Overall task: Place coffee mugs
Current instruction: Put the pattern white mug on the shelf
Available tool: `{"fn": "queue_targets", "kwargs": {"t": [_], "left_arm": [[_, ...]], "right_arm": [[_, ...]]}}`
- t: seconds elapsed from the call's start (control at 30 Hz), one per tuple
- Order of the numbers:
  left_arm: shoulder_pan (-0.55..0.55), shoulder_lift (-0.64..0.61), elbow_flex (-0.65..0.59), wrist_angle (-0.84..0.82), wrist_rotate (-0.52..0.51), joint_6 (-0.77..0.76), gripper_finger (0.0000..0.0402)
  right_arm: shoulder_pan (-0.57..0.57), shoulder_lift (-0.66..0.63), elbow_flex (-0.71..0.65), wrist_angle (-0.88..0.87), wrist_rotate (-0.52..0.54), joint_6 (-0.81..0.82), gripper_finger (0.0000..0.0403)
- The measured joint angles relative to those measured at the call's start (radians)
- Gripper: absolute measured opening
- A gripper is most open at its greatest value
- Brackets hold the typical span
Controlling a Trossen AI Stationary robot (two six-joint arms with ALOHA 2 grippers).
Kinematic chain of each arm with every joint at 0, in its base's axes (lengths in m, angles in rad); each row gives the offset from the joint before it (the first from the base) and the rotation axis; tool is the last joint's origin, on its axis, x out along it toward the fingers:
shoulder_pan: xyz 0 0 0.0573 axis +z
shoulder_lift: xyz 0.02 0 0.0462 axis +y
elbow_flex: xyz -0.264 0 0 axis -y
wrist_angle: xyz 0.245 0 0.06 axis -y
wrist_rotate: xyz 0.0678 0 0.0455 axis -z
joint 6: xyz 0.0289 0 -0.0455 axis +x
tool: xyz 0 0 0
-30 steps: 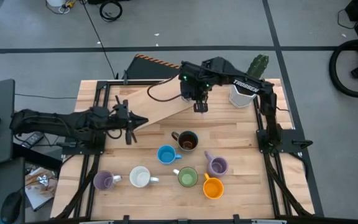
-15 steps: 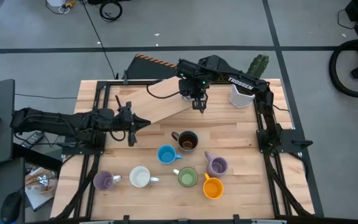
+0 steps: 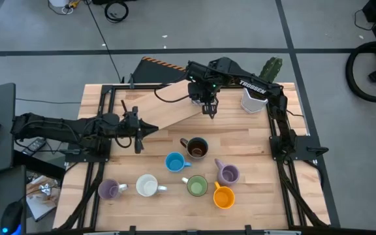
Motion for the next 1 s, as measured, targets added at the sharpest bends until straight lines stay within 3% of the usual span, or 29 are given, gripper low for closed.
{"fn": "queue_targets", "kwargs": {"t": [0.83,1.0], "left_arm": [[0.0,0.007,0.0,0.001,0.0,-0.008,0.0027],[0.0,0.038,-0.002,-0.004,0.0,0.068,0.0027]], "right_arm": [[0.0,-0.044,0.005,0.084,0.053,-0.012,0.0171],[0.0,-0.082,0.005,0.103,0.045,-0.023,0.0186]]}}
